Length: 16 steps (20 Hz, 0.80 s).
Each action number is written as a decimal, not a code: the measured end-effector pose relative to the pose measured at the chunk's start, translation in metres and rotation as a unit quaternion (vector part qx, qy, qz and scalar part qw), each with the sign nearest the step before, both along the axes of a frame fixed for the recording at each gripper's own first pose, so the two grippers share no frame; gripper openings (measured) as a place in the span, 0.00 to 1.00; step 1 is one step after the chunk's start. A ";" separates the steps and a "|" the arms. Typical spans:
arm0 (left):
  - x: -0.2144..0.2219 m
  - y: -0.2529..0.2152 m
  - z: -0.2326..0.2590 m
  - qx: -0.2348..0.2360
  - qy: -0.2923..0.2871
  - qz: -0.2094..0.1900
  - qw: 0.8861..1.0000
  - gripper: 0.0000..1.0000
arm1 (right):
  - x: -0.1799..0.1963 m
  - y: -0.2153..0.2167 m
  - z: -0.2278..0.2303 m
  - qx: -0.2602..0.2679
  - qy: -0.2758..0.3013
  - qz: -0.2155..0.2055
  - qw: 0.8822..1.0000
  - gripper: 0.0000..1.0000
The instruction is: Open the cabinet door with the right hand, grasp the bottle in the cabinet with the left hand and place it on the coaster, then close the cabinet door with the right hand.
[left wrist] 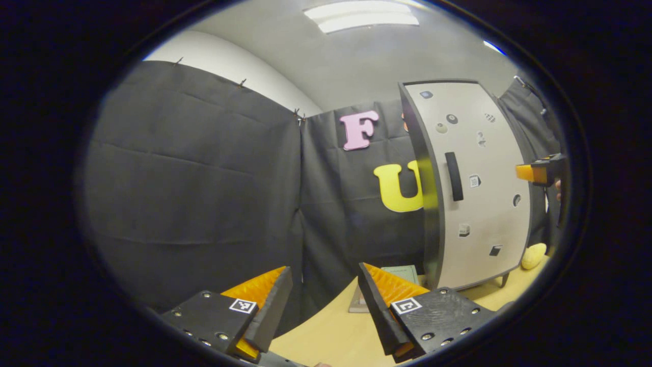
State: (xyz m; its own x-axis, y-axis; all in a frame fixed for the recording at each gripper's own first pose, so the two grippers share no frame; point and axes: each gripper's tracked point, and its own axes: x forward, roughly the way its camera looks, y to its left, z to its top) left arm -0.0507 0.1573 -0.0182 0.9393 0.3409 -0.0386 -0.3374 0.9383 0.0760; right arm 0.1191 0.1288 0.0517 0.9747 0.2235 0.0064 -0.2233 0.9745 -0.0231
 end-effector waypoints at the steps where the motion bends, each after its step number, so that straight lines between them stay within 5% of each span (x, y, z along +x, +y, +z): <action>1: -0.002 0.006 -0.003 0.000 0.001 0.006 1.000 0.78 | 0.005 0.009 0.003 0.001 0.000 0.006 1.000 0.98; 16: -0.029 0.083 -0.022 -0.003 0.021 0.087 0.996 0.78 | 0.068 0.114 0.017 0.002 0.022 0.057 0.998 0.98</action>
State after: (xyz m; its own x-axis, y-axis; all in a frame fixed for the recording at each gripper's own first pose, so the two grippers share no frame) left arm -0.0799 0.2402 -0.0400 0.8635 0.4980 -0.0796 -0.4914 0.8664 0.0887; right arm 0.1868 0.2427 0.0685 0.9425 0.3323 -0.0349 -0.3328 0.9430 -0.0076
